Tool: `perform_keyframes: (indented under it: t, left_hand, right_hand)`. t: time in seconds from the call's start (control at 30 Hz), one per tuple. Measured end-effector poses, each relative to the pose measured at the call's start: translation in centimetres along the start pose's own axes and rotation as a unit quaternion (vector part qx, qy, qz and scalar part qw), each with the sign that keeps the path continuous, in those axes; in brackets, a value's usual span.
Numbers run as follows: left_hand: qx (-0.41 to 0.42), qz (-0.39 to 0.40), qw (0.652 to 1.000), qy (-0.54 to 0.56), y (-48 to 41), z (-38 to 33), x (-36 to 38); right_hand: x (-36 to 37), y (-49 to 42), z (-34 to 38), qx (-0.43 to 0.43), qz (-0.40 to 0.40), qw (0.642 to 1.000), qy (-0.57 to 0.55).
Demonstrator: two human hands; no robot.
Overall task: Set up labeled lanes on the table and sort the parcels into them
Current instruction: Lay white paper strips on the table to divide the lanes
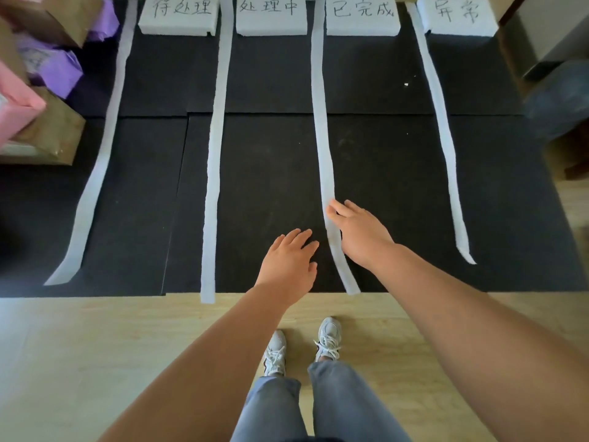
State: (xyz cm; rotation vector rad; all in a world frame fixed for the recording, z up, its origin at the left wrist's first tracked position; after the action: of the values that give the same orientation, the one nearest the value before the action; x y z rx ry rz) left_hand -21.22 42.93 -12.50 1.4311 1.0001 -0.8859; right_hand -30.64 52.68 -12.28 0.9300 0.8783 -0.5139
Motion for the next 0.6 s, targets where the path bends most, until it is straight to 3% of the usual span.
perform_keyframes:
  t: [0.27,0.43,0.6]
  left_hand:
    - [0.030,-0.006,0.999,-0.024,2.0,0.1,-0.4]
    - [0.041,0.032,0.998,-0.033,2.9,0.0,0.6]
    - [0.043,0.039,0.998,-0.038,3.4,0.0,0.9]
  right_hand:
    - [4.7,4.7,0.2,0.007,-0.037,0.998,-0.051]
    - [3.7,5.8,0.3,0.022,-0.158,0.983,-0.089]
    - [4.8,6.9,0.8,0.070,-0.140,0.971,-0.181]
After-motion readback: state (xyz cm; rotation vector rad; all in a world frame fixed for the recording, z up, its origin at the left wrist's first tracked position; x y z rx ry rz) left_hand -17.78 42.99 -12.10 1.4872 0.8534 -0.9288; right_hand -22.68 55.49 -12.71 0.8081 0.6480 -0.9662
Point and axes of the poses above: each hand's wrist, its own y-axis away from the middle knuckle, its own x-axis out of the palm, z = x × y, the point moved 7 cm from there along -y, towards the middle knuckle, and after that the axes turned 13 degrees about -y, right-handed, at the moved point
